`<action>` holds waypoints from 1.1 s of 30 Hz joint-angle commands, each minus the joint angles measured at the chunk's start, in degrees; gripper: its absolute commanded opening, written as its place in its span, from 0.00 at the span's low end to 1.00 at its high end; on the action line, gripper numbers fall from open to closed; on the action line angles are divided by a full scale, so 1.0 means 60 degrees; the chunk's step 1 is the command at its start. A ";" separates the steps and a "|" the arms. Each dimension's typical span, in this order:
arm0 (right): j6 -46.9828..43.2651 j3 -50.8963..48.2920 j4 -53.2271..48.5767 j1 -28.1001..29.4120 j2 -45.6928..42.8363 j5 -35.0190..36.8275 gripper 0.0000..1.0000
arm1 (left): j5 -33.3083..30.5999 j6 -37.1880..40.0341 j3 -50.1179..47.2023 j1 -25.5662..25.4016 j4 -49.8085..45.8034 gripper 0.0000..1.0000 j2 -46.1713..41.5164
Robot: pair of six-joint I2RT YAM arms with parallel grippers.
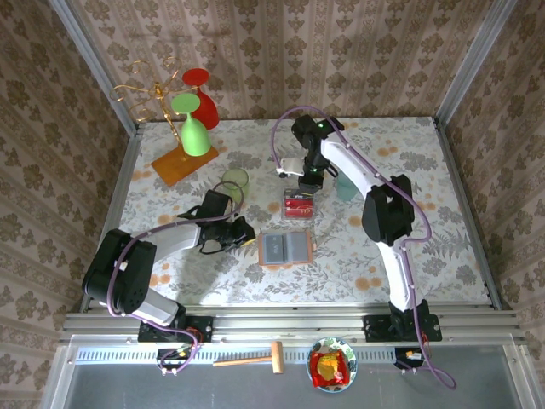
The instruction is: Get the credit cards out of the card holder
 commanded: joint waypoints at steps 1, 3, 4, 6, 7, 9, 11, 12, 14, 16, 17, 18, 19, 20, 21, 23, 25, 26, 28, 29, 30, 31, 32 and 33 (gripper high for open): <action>0.1241 -0.0652 0.0799 0.0155 -0.0848 0.0026 0.20 | 0.0179 -0.0006 0.0057 -0.0169 0.0284 0.12 -0.0085; 0.1861 -0.1115 0.1153 0.0213 -0.1135 -0.0034 0.21 | 0.0122 -0.0059 0.0057 -0.0273 0.0349 0.12 -0.0077; 0.2227 -0.1369 0.1367 0.0252 -0.1329 -0.0062 0.21 | 0.0082 -0.0079 0.0068 -0.0332 0.0389 0.12 -0.0077; 0.3033 -0.1873 0.1781 0.0309 -0.1667 -0.0217 0.21 | 0.0037 -0.0131 0.0043 -0.0439 0.0460 0.12 -0.0077; 0.3476 -0.2146 0.2030 0.0350 -0.1874 -0.0309 0.21 | 0.0014 -0.0150 0.0043 -0.0483 0.0478 0.12 -0.0077; 0.4456 -0.2703 0.2490 0.0464 -0.2271 -0.0410 0.21 | -0.0053 -0.0184 -0.0008 -0.0570 0.0523 0.12 -0.0107; 0.5387 -0.3293 0.2988 0.0572 -0.2691 -0.0450 0.22 | -0.0072 -0.0241 -0.0058 -0.0644 0.0583 0.12 -0.0147; 0.5853 -0.3631 0.3272 0.0647 -0.2911 -0.0434 0.23 | -0.0084 -0.0258 -0.0060 -0.0684 0.0592 0.12 -0.0150; 0.6768 -0.4235 0.3748 0.0765 -0.3317 -0.0448 0.23 | -0.0125 -0.0279 -0.0077 -0.0765 0.0598 0.12 -0.0177; 0.7706 -0.4830 0.4143 0.0864 -0.3709 -0.0578 0.22 | -0.0198 -0.0293 -0.0115 -0.0874 0.0613 0.12 -0.0240; 0.8154 -0.5072 0.4356 0.0910 -0.3862 -0.0520 0.22 | -0.0216 -0.0312 -0.0150 -0.0910 0.0611 0.12 -0.0269; 0.8664 -0.5336 0.4552 0.0944 -0.4042 -0.0492 0.22 | -0.0245 -0.0354 -0.0182 -0.0961 0.0640 0.12 -0.0294; 0.9102 -0.5574 0.4722 0.0961 -0.4205 -0.0520 0.22 | -0.0274 -0.0371 -0.0226 -0.1005 0.0670 0.12 -0.0336; 0.9545 -0.5802 0.4860 0.0986 -0.4366 -0.0544 0.22 | -0.0310 -0.0400 -0.0271 -0.1049 0.0695 0.12 -0.0367; 0.9906 -0.5999 0.4990 0.1013 -0.4506 -0.0561 0.22 | -0.0333 -0.0406 -0.0333 -0.1084 0.0706 0.12 -0.0382; 1.0598 -0.6497 0.5329 0.1077 -0.4822 -0.0710 0.22 | -0.0378 -0.0497 -0.0443 -0.1160 0.0770 0.12 -0.0424; 1.1153 -0.6983 0.5739 0.1155 -0.5117 -0.0968 0.22 | -0.0427 -0.0572 -0.0538 -0.1232 0.0826 0.12 -0.0443; 1.1338 -0.7259 0.6007 0.1214 -0.5284 -0.1133 0.22 | -0.0453 -0.0587 -0.0574 -0.1270 0.0831 0.12 -0.0443; 1.1974 -0.7770 0.6507 0.1337 -0.5551 -0.1315 0.22 | -0.0505 -0.0609 -0.0630 -0.1321 0.0808 0.13 -0.0443; 1.2225 -0.7949 0.6673 0.1380 -0.5640 -0.1406 0.22 | -0.0524 -0.0633 -0.0653 -0.1345 0.0755 0.13 -0.0432; 1.2415 -0.8118 0.6807 0.1422 -0.5710 -0.1461 0.22 | -0.0551 -0.0602 -0.0660 -0.1351 0.0678 0.13 -0.0421; 1.2561 -0.8243 0.6905 0.1484 -0.5773 -0.1477 0.21 | -0.0568 -0.0613 -0.0660 -0.1351 0.0593 0.12 -0.0401; 1.2700 -0.8381 0.6934 0.1538 -0.5833 -0.1479 0.21 | -0.0581 -0.0595 -0.0668 -0.1356 0.0535 0.12 -0.0385; 1.2821 -0.8468 0.6929 0.1591 -0.5883 -0.1474 0.21 | -0.0583 -0.0598 -0.0688 -0.1366 0.0514 0.12 -0.0359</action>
